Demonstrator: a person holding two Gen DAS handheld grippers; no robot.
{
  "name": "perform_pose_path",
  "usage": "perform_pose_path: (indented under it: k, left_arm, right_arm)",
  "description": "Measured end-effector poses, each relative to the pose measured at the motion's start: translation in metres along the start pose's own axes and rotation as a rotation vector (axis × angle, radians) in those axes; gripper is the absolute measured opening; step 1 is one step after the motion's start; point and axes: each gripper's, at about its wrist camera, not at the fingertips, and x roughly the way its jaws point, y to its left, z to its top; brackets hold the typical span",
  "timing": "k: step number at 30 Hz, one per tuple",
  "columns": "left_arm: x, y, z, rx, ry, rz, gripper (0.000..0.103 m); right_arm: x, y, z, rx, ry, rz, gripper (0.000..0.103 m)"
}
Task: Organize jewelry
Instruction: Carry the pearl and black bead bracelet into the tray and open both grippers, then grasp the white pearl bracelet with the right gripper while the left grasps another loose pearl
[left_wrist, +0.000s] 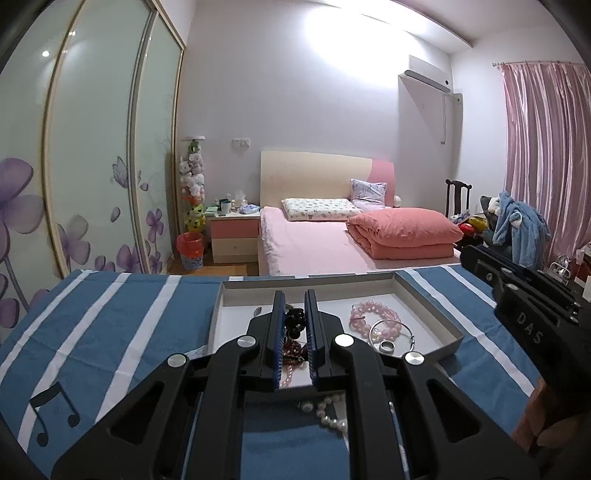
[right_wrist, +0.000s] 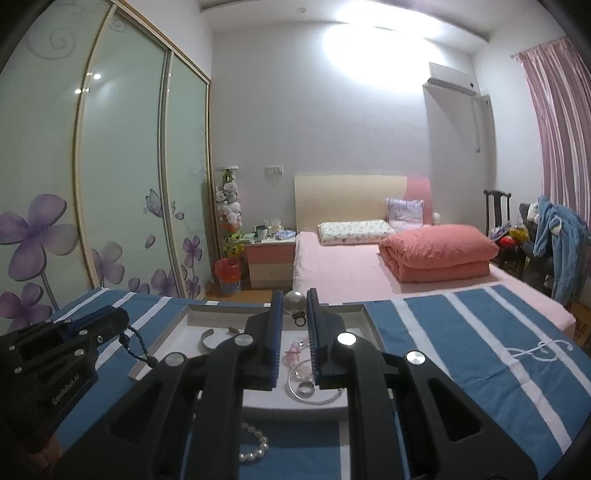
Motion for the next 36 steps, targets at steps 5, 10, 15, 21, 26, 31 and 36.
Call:
perform_pose_path:
  k: [5, 10, 15, 21, 26, 31, 36]
  left_arm:
    - [0.03, 0.003, 0.002, -0.021, 0.047, -0.016, 0.011]
    - [0.056, 0.004, 0.0, -0.025, 0.093, -0.019, 0.011]
    - [0.072, 0.005, -0.002, -0.023, 0.129, -0.029, 0.011]
    - [0.089, 0.003, -0.003, -0.023, 0.167, -0.046, 0.012]
    - [0.097, 0.007, -0.003, -0.054, 0.2, -0.063, 0.013]
    - [0.09, 0.019, -0.002, -0.084, 0.205, -0.053, 0.013]
    - [0.07, 0.038, 0.0, -0.116, 0.201, -0.026, 0.021]
  right_arm:
    - [0.035, -0.007, 0.0, 0.033, 0.06, 0.011, 0.014]
    - [0.072, -0.013, -0.001, 0.063, 0.135, 0.022, 0.014]
    - [0.101, -0.014, -0.007, 0.068, 0.213, 0.034, 0.014]
    - [0.132, -0.017, -0.019, 0.096, 0.309, 0.05, 0.014]
    - [0.14, -0.023, -0.025, 0.125, 0.36, 0.054, 0.029]
    - [0.127, -0.031, -0.025, 0.139, 0.351, 0.046, 0.029]
    - [0.104, -0.035, -0.027, 0.126, 0.358, 0.051, 0.029]
